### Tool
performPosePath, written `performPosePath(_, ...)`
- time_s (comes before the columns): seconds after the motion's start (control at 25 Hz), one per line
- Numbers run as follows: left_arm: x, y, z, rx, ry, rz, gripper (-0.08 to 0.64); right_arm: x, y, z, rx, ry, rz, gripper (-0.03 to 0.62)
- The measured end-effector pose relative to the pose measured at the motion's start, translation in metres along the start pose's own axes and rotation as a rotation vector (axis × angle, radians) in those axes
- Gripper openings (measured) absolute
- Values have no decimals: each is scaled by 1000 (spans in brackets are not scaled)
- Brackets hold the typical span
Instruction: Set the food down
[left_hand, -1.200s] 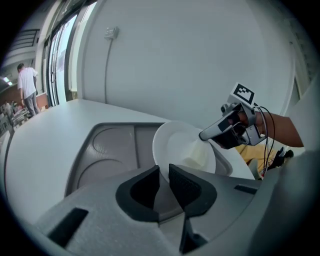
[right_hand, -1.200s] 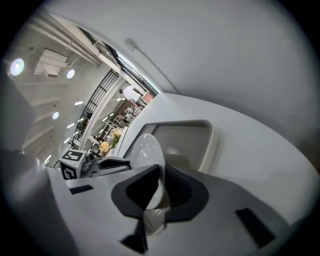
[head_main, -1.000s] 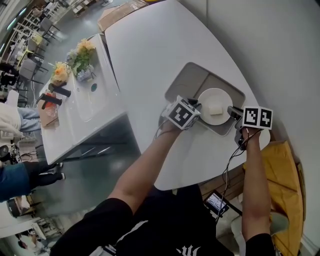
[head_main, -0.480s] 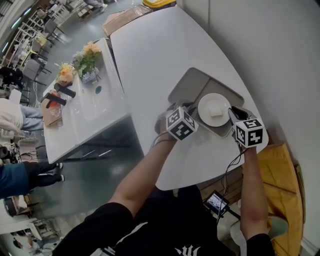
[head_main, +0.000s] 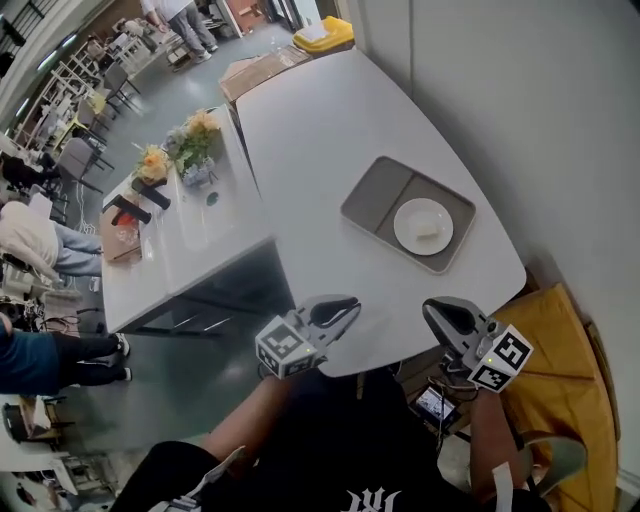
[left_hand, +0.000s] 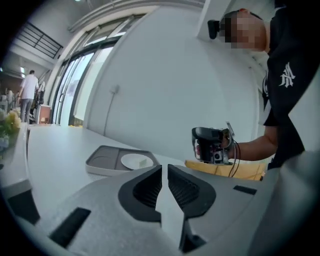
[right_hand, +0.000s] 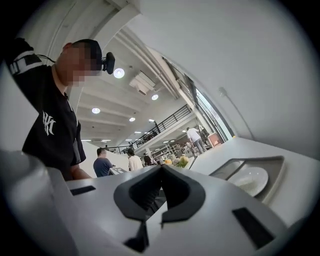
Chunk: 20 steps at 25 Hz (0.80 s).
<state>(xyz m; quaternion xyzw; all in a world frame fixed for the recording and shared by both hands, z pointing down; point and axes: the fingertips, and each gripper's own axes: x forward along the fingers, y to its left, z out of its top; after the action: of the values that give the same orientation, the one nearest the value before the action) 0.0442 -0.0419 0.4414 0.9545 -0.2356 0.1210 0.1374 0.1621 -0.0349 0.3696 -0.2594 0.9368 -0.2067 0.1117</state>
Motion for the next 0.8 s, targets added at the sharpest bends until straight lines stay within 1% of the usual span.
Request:
performPosePath(0.16, -11, -35, -8, -20, -21, -61, 35, -21, 24, -9, 17, -3, -27, 3)
performPosePath(0.24, -13, -44, -5, -12, -29, -84, 35, -28, 34, -8, 23, -14, -29, 3)
performPosePath(0.36, -21, -44, 6, 16, -64, -95, 35, -20, 46, -6, 6, -19, -26, 3)
performPosePath(0.44, -33, -43, 9, 27, -92, -103, 36, -10, 56, -12, -5, -10, -29, 3)
performPosePath(0.52, -46, -45, 1, 18, -104, -112, 35, 0, 69, -20, -5, -2, -28, 3)
performPosePath(0.64, -63, -49, -10, -14, -105, -130, 35, 9, 91, -24, -5, 8, -25, 3)
performPosePath(0.8, -87, -60, -17, -28, -124, -155, 35, 12, 110, -36, 22, 38, -44, 3)
